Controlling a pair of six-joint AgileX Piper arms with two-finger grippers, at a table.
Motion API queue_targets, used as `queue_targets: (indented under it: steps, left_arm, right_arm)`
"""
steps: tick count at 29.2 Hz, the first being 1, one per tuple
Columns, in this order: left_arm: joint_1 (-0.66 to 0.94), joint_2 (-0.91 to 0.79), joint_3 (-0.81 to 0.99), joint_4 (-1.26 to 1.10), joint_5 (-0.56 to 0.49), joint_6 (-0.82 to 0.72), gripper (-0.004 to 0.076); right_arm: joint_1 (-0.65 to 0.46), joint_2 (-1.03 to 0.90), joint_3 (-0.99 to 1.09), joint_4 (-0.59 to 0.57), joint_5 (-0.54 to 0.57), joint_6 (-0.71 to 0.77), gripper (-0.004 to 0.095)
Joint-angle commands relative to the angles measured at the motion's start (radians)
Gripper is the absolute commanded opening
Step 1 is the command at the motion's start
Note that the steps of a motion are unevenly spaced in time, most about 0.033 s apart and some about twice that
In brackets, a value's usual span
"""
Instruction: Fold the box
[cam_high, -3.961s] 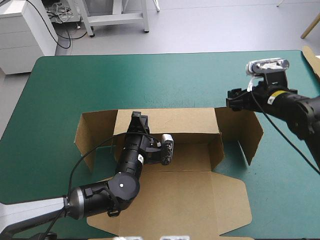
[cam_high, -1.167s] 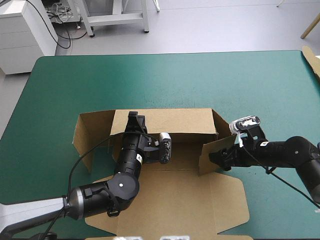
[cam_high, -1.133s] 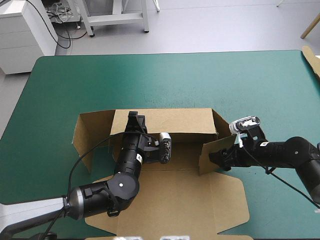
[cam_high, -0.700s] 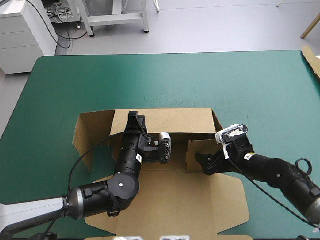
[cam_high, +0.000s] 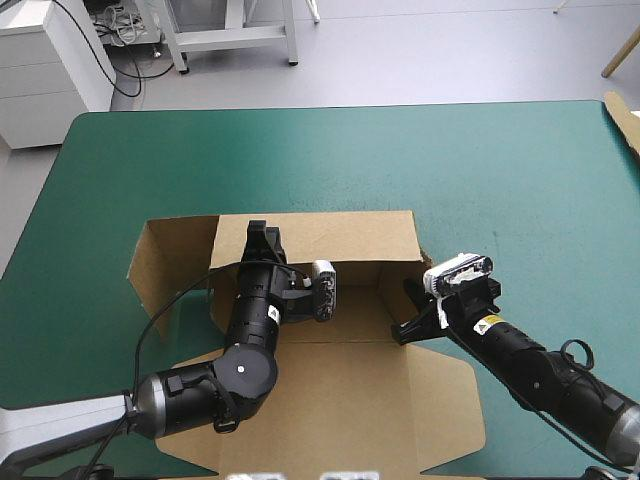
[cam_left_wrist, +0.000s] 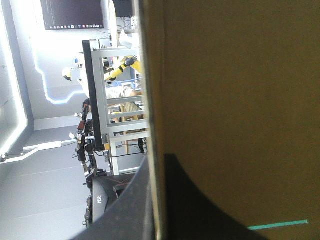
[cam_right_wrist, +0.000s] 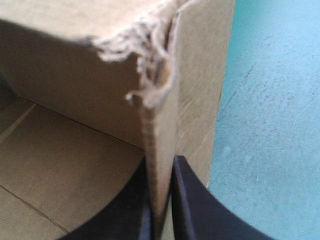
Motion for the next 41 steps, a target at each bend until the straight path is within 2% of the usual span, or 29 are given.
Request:
queue_targets:
  steps: [1,6,9,12,17,19,23,30,41]
  left_arm:
    - [-0.008,-0.029,-0.024,0.076,-0.013,-0.010,-0.0008]
    - [-0.008,-0.029,-0.031,0.157,-0.015,-0.003,-0.0006]
    - [-0.008,-0.029,-0.039,0.155,-0.015,-0.003,0.0041]
    - [-0.008,-0.029,-0.039,0.147,-0.022,-0.009,0.0152]
    - [-0.008,-0.029,-0.039,0.157,-0.041,-0.071,0.0440]
    - [-0.008,-0.029,-0.039,0.159,-0.041,-0.107,0.0501]
    - [-0.015,-0.029,-0.039,0.159,-0.031,-0.114,0.0505]
    - [-0.100,-0.029,-0.039,0.159,0.106,-0.114,0.0505]
    - [-0.120,-0.029,-0.039,0.159,0.089,-0.114,0.0498]
  right_arm:
    - [0.006,-0.019,-0.035,-0.033,-0.044,-0.021,-0.0006]
    - [0.006,-0.019,-0.035,-0.035,-0.056,-0.026,-0.0006]
    - [0.006,-0.019,-0.035,-0.035,-0.058,-0.035,-0.0006]
    - [0.006,-0.019,-0.035,-0.035,-0.058,-0.035,-0.0006]
    - [0.006,-0.019,-0.035,-0.035,-0.060,-0.035,-0.0006]
    - [0.006,-0.017,-0.035,-0.035,-0.064,-0.038,-0.0006]
    - [0.004,0.032,-0.035,-0.035,-0.119,-0.041,-0.0006]
    - [-0.028,0.161,-0.106,-0.030,-0.265,-0.043,-0.0006]
    - [-0.242,0.285,-0.275,-0.028,-0.227,-0.043,-0.0006]
